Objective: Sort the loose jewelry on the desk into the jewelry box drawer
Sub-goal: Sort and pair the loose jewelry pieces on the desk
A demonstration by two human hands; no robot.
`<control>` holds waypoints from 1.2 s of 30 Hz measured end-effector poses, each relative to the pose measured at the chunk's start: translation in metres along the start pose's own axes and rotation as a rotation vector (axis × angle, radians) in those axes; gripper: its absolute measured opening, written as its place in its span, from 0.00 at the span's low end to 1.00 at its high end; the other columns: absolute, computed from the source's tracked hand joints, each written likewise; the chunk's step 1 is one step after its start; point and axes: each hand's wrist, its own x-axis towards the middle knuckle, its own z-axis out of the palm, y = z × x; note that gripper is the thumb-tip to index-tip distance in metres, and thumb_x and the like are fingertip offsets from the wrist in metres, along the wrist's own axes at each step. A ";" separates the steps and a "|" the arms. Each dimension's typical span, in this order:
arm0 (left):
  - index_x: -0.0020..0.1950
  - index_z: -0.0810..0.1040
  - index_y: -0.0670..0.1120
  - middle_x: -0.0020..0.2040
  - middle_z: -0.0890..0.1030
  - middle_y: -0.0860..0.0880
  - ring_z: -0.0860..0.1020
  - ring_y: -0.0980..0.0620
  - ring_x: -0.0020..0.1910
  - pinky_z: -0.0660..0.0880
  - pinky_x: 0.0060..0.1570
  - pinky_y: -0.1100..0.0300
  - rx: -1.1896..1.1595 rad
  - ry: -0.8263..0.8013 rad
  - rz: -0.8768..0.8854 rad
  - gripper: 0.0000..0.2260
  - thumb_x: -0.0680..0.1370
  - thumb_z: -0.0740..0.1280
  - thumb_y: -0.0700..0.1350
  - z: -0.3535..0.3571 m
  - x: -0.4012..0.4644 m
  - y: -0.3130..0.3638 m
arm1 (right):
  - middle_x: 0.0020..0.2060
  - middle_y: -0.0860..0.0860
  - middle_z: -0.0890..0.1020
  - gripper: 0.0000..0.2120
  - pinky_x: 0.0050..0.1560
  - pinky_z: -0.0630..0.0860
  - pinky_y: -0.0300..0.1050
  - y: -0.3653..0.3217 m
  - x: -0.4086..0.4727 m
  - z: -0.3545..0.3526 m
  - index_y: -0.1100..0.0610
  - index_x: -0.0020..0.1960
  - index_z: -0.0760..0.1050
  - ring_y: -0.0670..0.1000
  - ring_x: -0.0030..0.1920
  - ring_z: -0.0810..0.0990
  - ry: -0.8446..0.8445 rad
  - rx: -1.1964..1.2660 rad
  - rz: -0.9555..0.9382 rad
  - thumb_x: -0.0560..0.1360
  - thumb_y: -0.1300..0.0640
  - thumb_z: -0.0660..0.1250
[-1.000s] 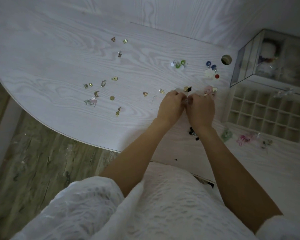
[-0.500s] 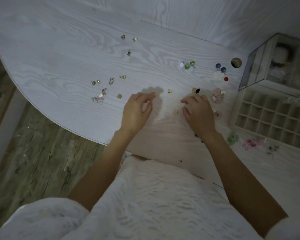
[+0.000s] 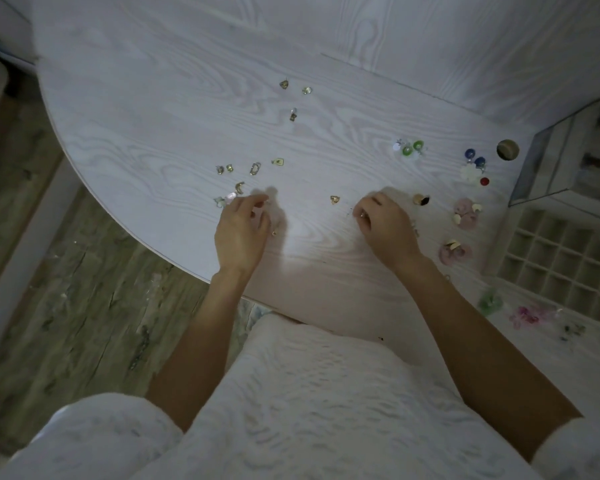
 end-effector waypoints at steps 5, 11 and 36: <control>0.64 0.73 0.48 0.61 0.74 0.44 0.71 0.46 0.58 0.59 0.51 0.71 -0.011 0.152 -0.064 0.17 0.75 0.65 0.42 -0.009 0.012 -0.020 | 0.46 0.58 0.78 0.07 0.44 0.73 0.46 -0.011 -0.017 0.009 0.64 0.48 0.77 0.55 0.45 0.76 -0.052 0.043 -0.065 0.73 0.69 0.62; 0.67 0.70 0.44 0.65 0.72 0.40 0.68 0.42 0.63 0.63 0.62 0.56 0.003 0.054 -0.200 0.22 0.75 0.64 0.51 -0.016 0.057 -0.038 | 0.45 0.60 0.79 0.10 0.44 0.76 0.50 -0.022 -0.005 0.016 0.65 0.48 0.78 0.59 0.45 0.77 -0.081 0.013 -0.137 0.71 0.73 0.62; 0.63 0.72 0.42 0.59 0.74 0.41 0.73 0.44 0.56 0.69 0.55 0.57 0.023 -0.127 0.149 0.17 0.75 0.67 0.44 0.027 0.147 0.042 | 0.42 0.54 0.78 0.02 0.36 0.66 0.41 -0.022 0.008 0.008 0.59 0.46 0.75 0.53 0.41 0.74 0.001 -0.099 0.131 0.74 0.61 0.65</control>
